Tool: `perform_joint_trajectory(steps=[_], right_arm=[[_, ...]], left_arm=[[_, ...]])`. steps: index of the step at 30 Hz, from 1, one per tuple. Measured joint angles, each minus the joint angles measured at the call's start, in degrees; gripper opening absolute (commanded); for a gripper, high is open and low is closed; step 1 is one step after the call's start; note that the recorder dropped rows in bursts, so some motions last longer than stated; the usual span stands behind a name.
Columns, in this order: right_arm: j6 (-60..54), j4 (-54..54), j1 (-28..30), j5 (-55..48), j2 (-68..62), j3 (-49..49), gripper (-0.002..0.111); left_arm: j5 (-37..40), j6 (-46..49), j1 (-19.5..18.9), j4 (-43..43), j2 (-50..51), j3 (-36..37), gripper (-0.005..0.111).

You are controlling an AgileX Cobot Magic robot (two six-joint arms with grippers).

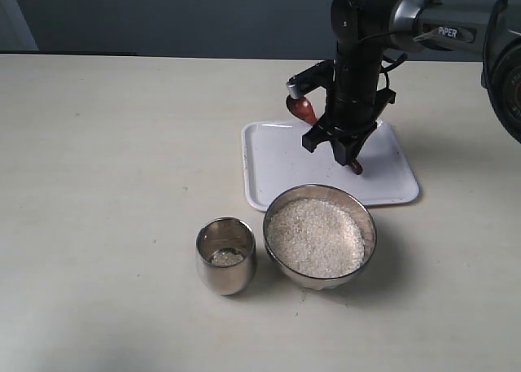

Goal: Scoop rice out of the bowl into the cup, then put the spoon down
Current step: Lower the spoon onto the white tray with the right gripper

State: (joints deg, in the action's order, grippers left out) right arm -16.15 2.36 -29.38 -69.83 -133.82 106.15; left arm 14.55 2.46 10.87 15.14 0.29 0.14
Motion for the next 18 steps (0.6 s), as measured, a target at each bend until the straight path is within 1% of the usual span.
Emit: perform_joint_trajectory(steps=[18], right_arm=[[0.00,-1.05,0.00,0.00,-0.15,-0.10,-0.001]], left_arm=[[0.00,0.00,0.00,0.00,0.00,0.00,0.001]])
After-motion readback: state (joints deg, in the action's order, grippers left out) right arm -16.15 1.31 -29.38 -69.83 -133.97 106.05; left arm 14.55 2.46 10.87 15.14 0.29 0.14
